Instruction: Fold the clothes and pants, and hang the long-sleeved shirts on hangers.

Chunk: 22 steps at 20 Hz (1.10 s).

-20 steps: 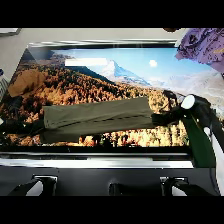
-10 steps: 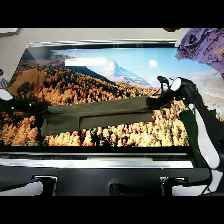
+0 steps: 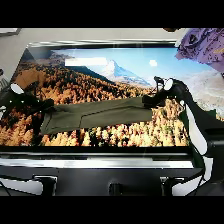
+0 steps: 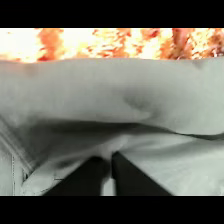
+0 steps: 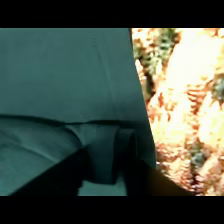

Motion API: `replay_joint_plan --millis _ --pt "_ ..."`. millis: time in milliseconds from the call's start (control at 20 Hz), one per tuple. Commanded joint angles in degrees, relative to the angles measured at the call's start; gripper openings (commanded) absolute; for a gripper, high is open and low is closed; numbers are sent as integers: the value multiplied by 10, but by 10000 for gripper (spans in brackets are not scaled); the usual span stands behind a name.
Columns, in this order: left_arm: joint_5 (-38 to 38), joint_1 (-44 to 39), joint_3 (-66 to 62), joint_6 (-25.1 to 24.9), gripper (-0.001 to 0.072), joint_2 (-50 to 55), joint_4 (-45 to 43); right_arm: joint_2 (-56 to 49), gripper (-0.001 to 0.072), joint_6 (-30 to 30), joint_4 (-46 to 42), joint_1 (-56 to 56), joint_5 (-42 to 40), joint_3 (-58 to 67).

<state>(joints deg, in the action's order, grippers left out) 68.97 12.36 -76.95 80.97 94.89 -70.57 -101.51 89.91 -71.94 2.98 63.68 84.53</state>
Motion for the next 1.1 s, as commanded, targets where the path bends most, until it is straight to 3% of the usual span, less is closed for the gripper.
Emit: replay_joint_plan --millis 0,50,100,200,250,450,750,950,1050 --pt "5 -2 -18 9 363 9 0 -3 379 21 27 -28 63 50" --pt "7 -2 -29 14 491 9 0 -3 384 2 44 -52 89 72" --pt "12 -2 -40 15 554 9 0 -3 436 -13 68 -83 104 86" --pt "21 -2 -63 15 554 7 0 -9 592 -47 125 -142 127 88" --pt "23 -2 -73 16 554 6 0 -19 616 -65 150 -162 143 88" --pt "26 -2 -92 30 554 6 0 -76 616 -139 205 -177 193 88" --pt "26 -2 -92 31 554 6 1 -125 606 -158 224 -121 154 88" --pt "26 -2 -95 52 553 6 3 -130 315 -157 224 -66 156 88" --pt "26 -2 -95 51 550 6 35 -122 24 -146 212 -52 155 88"
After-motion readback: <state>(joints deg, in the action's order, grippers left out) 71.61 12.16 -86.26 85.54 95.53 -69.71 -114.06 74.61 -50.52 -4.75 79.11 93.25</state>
